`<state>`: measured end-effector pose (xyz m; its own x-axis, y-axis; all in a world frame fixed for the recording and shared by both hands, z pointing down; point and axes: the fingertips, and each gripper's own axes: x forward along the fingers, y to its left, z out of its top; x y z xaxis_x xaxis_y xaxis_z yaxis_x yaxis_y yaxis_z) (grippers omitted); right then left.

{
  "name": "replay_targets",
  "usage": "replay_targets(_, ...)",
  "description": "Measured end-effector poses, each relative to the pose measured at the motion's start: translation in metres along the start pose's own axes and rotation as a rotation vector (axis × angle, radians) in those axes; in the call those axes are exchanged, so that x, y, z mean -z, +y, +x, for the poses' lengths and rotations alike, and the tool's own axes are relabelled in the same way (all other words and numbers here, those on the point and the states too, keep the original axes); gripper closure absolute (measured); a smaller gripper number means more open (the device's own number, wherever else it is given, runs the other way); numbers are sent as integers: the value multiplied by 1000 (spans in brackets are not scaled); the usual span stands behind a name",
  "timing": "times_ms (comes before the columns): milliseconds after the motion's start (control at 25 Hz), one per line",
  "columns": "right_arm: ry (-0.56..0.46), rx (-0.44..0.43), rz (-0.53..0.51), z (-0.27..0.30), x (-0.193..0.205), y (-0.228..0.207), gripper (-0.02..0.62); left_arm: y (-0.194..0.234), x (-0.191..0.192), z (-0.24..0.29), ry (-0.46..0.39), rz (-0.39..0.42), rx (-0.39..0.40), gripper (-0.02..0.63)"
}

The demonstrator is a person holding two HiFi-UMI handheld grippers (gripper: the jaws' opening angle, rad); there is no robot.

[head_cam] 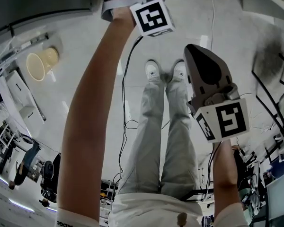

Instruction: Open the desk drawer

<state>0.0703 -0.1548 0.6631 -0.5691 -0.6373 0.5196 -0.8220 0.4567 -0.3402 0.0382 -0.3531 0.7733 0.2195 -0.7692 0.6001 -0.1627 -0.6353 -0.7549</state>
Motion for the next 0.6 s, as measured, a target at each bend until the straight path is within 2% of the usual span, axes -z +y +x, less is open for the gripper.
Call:
replay_targets(120,0,1,-4,-4,1,-2,568,-2,-2,-2,-1,-17,6,580)
replay_targets(240,-2,2,-6,-7,3,-3,568,-4,5,-5,25,29,-18,580)
replay_targets(400,-6,-1,-8,-13,6,-3,569,-14,-3,-10,10,-37,11,580)
replay_targets(600,-8,-5,-16,-19,8,3,568,-15,2,-19,37,-11,-5,580)
